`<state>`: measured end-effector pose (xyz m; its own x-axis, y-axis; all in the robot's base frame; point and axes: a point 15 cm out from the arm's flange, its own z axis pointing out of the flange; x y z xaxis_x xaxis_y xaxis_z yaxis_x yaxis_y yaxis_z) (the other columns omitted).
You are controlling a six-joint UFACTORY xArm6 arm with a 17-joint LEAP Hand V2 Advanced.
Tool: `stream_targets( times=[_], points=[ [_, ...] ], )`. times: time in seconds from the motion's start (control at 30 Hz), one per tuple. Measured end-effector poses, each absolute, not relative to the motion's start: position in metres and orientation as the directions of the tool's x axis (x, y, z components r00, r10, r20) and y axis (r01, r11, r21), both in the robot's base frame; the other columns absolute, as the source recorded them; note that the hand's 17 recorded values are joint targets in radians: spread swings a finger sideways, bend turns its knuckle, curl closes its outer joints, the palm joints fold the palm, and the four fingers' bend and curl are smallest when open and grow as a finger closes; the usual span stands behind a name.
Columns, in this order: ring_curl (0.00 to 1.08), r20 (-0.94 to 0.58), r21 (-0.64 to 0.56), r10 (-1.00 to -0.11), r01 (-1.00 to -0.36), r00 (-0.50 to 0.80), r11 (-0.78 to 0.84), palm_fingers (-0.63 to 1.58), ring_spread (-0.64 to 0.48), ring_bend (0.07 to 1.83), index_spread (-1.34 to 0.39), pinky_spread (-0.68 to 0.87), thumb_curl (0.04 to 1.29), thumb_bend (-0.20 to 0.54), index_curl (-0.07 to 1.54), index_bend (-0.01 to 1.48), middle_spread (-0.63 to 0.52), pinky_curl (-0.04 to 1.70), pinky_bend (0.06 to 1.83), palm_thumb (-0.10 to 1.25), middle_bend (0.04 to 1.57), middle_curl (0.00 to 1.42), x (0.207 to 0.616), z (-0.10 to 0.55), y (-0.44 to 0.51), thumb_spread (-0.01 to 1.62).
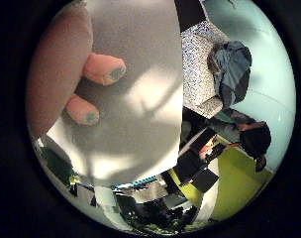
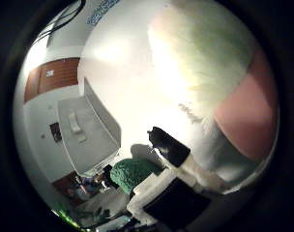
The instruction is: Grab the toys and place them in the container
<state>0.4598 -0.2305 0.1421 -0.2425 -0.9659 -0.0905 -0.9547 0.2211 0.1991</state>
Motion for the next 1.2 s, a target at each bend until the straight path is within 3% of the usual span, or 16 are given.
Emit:
stream_targets(
  times=[0.13, 0.23, 0.43, 0.6, 0.73, 0.97, 1.2],
  points=[
    [0.39, -0.075, 0.208, -0.970, -0.955, -0.230, 0.211, 1.05, -0.26, 0.88, -0.36, -0.25, 0.34, -0.006, 0.25, 0.21, -0.23, 0.35, 0.80, 0.69, 0.61, 0.50, 0.457, 0.144, -0.232, 1.11],
    [0.48, -0.050, 0.202, -0.977, -0.960, -0.207, 0.193, 1.19, -0.32, 1.01, -0.44, -0.38, 0.37, -0.008, 0.37, 0.37, -0.28, 0.45, 0.97, 0.79, 0.77, 0.62, 0.458, 0.152, -0.232, 1.07],
    [0.64, -0.025, 0.216, -0.984, -0.962, -0.178, 0.169, 1.08, -0.29, 1.28, -0.47, -0.31, 0.45, -0.008, 0.68, 0.79, -0.30, 0.67, 1.23, 0.95, 1.04, 0.84, 0.452, 0.168, -0.229, 0.99],
    [0.71, -0.002, 0.151, -0.985, -0.974, -0.170, 0.167, 1.06, -0.26, 1.36, -0.40, -0.24, 0.53, -0.002, 0.86, 0.98, -0.27, 0.82, 1.33, 1.05, 1.18, 0.94, 0.458, 0.205, -0.229, 0.99],
    [0.76, 0.009, 0.121, -0.987, -0.980, -0.158, 0.158, 1.00, -0.26, 1.39, -0.36, -0.20, 0.60, -0.009, 0.93, 1.03, -0.24, 0.93, 1.34, 1.10, 1.24, 0.97, 0.453, 0.243, -0.220, 0.94],
    [0.82, -0.004, 0.174, -0.993, -0.978, -0.115, 0.112, 0.95, -0.25, 1.43, -0.32, -0.17, 0.69, -0.015, 1.00, 1.06, -0.21, 1.10, 1.31, 1.08, 1.30, 0.98, 0.402, 0.325, -0.171, 0.87],
    [0.85, -0.027, 0.103, -1.000, -0.995, 0.005, -0.008, 0.95, -0.25, 1.42, -0.31, -0.16, 0.74, -0.018, 1.03, 1.05, -0.19, 1.20, 1.26, 1.06, 1.32, 0.97, 0.372, 0.422, -0.100, 0.87]
  ],
)
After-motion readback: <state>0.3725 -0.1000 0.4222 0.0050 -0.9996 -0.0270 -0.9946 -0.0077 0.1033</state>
